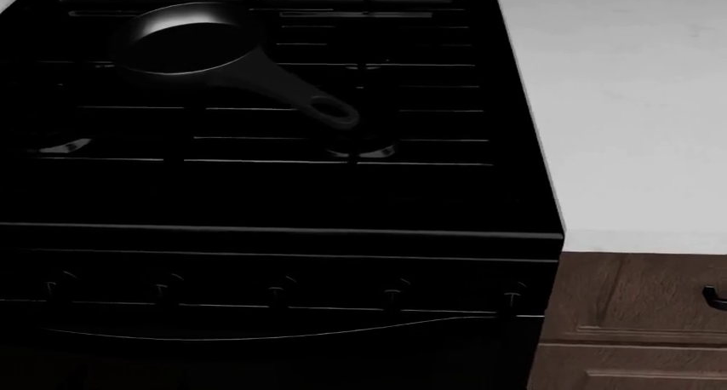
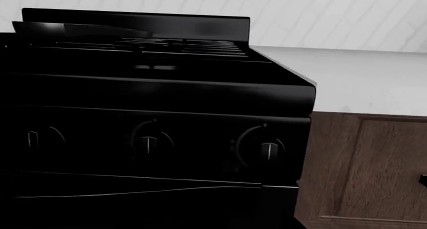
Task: Turn on the center burner of the stove.
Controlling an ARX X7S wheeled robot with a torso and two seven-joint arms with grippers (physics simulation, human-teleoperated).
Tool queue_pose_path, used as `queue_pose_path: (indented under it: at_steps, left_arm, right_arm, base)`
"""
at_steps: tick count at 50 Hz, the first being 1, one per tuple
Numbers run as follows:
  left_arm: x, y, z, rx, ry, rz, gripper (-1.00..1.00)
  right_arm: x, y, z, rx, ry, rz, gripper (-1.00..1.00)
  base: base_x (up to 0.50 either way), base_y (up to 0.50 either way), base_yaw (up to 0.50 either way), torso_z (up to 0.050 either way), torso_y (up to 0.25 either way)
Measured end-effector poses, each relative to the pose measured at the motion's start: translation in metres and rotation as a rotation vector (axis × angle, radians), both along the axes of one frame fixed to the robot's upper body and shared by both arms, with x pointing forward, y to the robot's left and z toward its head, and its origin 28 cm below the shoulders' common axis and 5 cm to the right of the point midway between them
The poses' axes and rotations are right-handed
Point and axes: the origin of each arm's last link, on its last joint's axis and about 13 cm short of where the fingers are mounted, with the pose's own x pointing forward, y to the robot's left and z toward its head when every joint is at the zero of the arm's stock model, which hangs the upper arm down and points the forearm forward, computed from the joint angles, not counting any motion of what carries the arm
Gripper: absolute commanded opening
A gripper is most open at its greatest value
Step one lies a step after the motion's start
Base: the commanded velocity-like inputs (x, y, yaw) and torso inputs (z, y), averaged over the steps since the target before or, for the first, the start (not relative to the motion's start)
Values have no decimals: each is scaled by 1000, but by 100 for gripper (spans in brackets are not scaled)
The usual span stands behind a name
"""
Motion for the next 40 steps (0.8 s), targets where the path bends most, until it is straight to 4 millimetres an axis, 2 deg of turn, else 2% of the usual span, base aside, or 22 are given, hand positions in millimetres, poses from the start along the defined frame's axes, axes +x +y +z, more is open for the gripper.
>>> queue_pose_path:
  at_steps: [40]
  left_arm:
    - [0,0,0,5,-3,-3,100]
  right_arm:
    - [-1,2,1,-28,-7,16,100]
  base:
    - [31,331,0,0,0]
